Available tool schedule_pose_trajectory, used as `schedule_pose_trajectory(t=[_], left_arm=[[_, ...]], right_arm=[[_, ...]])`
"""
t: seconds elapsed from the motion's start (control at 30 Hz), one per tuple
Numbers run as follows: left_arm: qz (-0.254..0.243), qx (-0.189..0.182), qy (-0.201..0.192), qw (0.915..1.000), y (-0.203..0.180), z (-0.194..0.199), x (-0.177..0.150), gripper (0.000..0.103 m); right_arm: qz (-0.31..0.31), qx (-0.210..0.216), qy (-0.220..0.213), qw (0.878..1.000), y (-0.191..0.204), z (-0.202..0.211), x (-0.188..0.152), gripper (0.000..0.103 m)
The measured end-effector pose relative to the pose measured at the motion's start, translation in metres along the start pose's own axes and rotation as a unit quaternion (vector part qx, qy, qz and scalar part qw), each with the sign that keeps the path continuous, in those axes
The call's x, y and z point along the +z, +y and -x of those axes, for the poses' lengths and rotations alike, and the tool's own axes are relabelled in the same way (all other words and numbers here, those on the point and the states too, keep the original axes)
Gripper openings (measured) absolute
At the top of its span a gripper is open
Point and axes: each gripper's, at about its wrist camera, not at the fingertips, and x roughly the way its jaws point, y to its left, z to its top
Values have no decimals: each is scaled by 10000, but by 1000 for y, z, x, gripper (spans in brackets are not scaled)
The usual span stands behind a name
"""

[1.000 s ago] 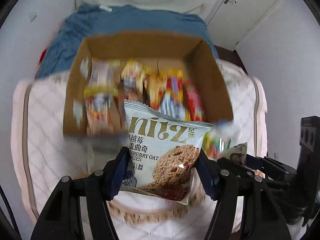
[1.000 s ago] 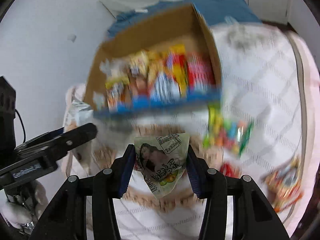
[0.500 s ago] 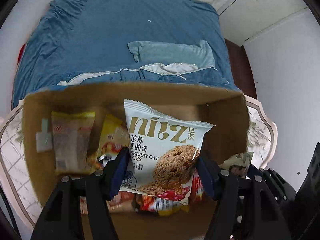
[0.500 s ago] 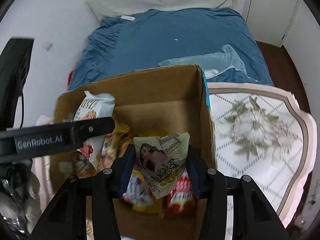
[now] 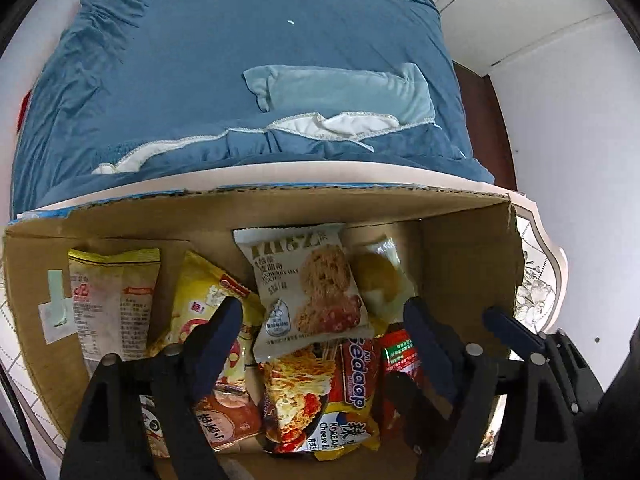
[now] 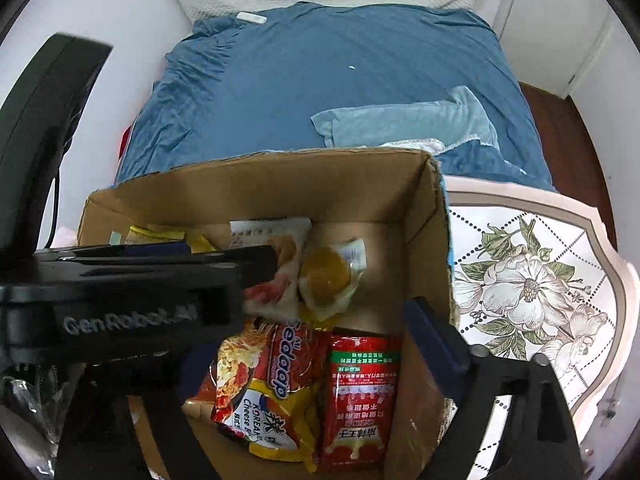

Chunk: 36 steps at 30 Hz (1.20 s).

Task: Organize snacks
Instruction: 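Lower both packets into the box and open both tools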

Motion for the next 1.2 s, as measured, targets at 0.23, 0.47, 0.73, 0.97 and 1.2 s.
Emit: schedule_pose_trajectory(t=[0.23, 0.47, 0.73, 0.97, 1.2], left_arm=[[10, 249, -319, 9992, 4, 20, -14, 89], [-46, 709, -789, 9943, 7, 54, -44, 89], [-67, 1124, -1507, 9821, 9, 98, -104, 89], [-144, 1375, -2085, 9682, 7, 127, -163, 89], [-162, 1552, -2486, 9560, 7, 154, -216, 89]], right_arm=[[-55, -74, 12, 10000, -3, 9, -12, 95], [-44, -87, -69, 9999, 1, 30, -39, 97], [76, -191, -348, 9992, 14, 65, -82, 99], [100, -315, -757, 9966, 22, 99, -123, 99], [67, -338, -1168, 9926, 26, 137, -158, 99]])
